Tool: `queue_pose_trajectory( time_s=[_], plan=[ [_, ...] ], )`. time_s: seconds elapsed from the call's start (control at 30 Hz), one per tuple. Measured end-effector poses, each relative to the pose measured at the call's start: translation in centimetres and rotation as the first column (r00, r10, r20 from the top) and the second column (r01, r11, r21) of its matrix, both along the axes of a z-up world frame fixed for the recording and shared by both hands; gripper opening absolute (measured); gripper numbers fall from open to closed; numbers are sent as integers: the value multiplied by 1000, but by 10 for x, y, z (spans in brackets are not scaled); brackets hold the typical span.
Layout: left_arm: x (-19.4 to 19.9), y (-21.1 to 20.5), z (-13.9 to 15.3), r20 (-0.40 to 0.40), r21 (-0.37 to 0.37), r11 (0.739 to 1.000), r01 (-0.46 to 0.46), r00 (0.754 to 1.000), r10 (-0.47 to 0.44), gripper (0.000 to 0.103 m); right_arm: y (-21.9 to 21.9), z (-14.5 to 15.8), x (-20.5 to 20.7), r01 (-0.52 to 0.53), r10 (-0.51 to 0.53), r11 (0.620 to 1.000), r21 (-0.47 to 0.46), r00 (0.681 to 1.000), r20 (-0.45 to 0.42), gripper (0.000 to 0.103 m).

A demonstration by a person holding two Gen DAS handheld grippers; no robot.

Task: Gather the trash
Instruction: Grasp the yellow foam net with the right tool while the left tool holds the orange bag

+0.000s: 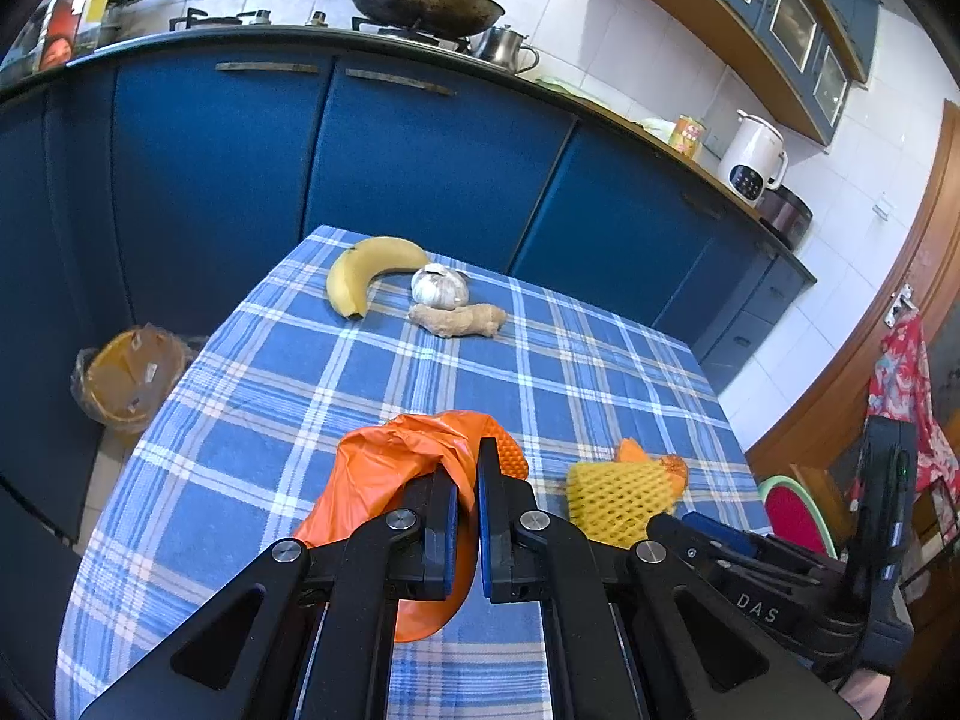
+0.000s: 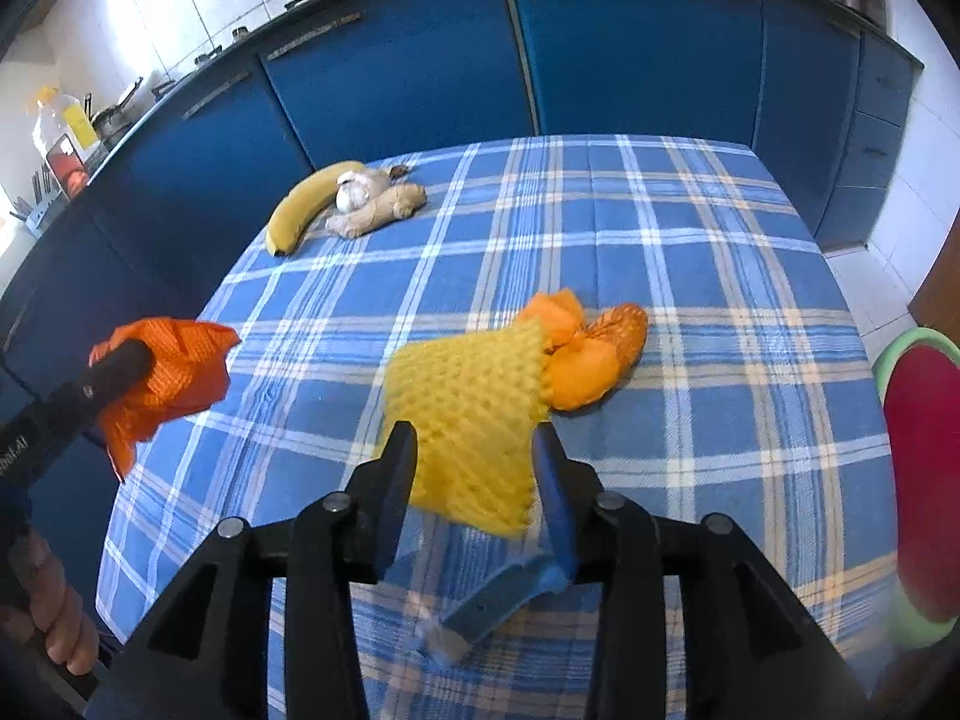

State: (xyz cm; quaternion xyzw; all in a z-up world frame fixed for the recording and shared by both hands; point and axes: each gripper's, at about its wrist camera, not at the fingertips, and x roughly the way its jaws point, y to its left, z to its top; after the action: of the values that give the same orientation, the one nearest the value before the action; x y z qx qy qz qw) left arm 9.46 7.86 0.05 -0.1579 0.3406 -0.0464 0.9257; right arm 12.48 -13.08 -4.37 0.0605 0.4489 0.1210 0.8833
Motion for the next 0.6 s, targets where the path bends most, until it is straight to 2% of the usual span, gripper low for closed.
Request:
queue_pose_trajectory(
  time_s=[0.33, 0.37, 0.43, 0.5, 0.6],
  plan=[
    [1, -3, -2, -5, 5, 1000, 6, 1000, -6, 5, 7, -17, 13, -13, 13, 1000, 0, 998, -62, 40],
    [1, -3, -2, -4, 5, 1000, 6, 1000, -6, 5, 8, -19, 15, -10, 10, 1000, 3, 998, -70, 38],
    [1, -3, -1, -2, 7, 1000, 7, 1000, -7, 5, 9, -21, 16, -15, 16, 1000, 15, 997, -71, 22],
    [0, -4, -1, 0, 8, 1000, 8, 1000, -8, 5, 10, -19, 15, -23, 24, 999, 22, 998, -64, 11],
    [-1, -7, 1, 4, 13, 1000, 15, 1000, -15, 5, 9, -12, 11, -33, 35, 998, 44, 998, -45, 9]
  ],
)
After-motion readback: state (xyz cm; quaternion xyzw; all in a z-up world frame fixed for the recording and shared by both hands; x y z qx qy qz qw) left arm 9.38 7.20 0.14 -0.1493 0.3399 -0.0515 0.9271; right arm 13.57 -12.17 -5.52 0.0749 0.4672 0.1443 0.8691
